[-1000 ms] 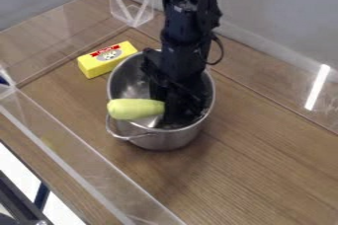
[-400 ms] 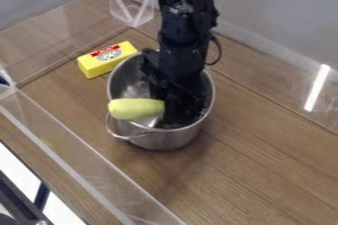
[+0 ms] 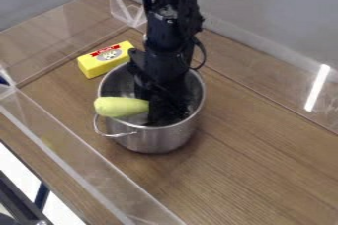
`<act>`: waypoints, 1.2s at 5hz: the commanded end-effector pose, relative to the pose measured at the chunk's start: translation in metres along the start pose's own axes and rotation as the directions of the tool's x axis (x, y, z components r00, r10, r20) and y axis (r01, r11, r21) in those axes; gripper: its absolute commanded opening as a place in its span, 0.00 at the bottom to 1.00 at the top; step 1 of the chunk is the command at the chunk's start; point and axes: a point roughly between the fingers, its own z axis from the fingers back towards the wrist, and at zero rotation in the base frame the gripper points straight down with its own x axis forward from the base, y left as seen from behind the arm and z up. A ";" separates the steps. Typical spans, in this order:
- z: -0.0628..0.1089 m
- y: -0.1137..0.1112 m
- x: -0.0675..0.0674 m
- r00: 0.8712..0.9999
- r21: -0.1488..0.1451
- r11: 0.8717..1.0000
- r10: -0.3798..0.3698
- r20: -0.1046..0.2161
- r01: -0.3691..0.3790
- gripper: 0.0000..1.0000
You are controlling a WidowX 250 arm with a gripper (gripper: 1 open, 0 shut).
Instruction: Remove the green spoon from inside the silver pot and place it on the table
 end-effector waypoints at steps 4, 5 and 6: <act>-0.008 -0.002 -0.017 0.999 -0.024 0.999 0.033 -0.011 -0.034 0.00; -0.010 -0.003 -0.019 0.999 -0.031 0.999 0.041 -0.007 -0.041 0.00; -0.005 -0.003 -0.019 0.999 -0.022 0.999 0.034 -0.003 -0.034 0.00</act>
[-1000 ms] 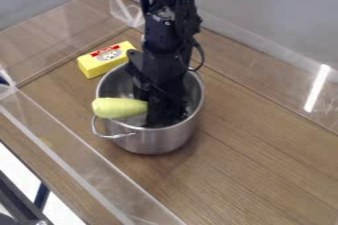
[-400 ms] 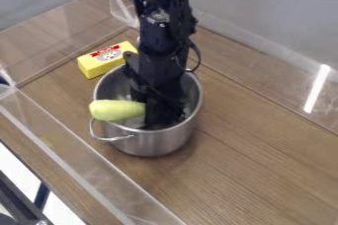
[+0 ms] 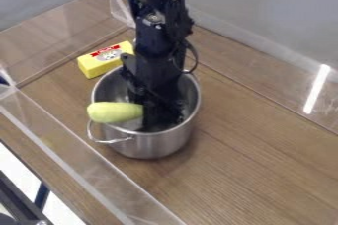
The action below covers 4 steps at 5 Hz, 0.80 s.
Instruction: Remove the green spoon from inside the silver pot and place it on the table
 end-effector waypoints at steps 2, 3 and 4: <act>0.005 0.000 -0.008 1.000 0.013 1.000 -0.007 -0.020 0.007 0.00; 0.009 -0.001 -0.008 1.000 0.018 1.000 -0.015 -0.015 0.015 0.00; 0.013 -0.002 -0.007 1.000 0.022 0.999 -0.023 -0.010 0.023 0.00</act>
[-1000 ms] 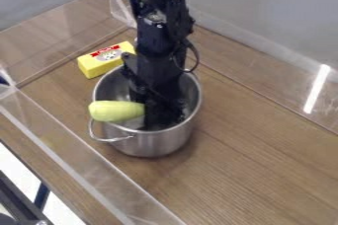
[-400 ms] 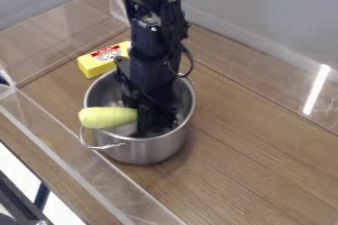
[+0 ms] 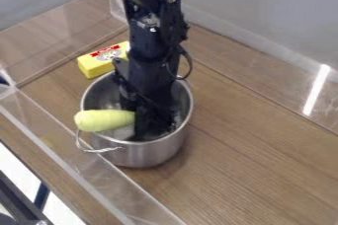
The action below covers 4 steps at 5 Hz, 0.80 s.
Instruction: Remove the green spoon from inside the silver pot and place it on the table
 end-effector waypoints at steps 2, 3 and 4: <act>0.015 0.000 0.004 0.998 0.026 0.999 -0.029 0.047 0.027 0.00; 0.018 0.000 0.004 0.998 0.030 0.999 -0.037 0.051 0.036 0.00; 0.021 -0.001 0.004 0.997 0.036 0.998 -0.046 0.055 0.044 0.00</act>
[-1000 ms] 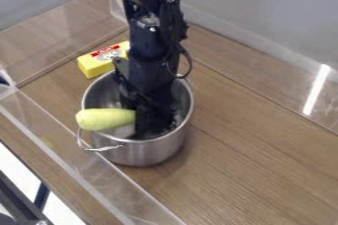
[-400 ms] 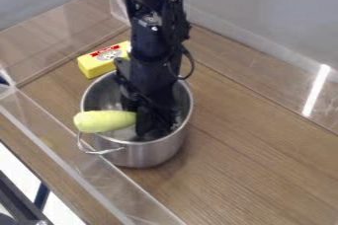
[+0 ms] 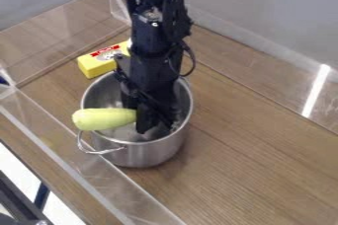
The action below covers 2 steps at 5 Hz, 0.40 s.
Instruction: Remove the green spoon from inside the silver pot and place it on the table
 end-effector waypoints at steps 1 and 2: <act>0.014 0.001 0.005 0.998 0.030 0.999 -0.027 0.049 0.026 0.00; 0.018 0.001 0.005 0.998 0.036 0.999 -0.036 0.053 0.034 0.00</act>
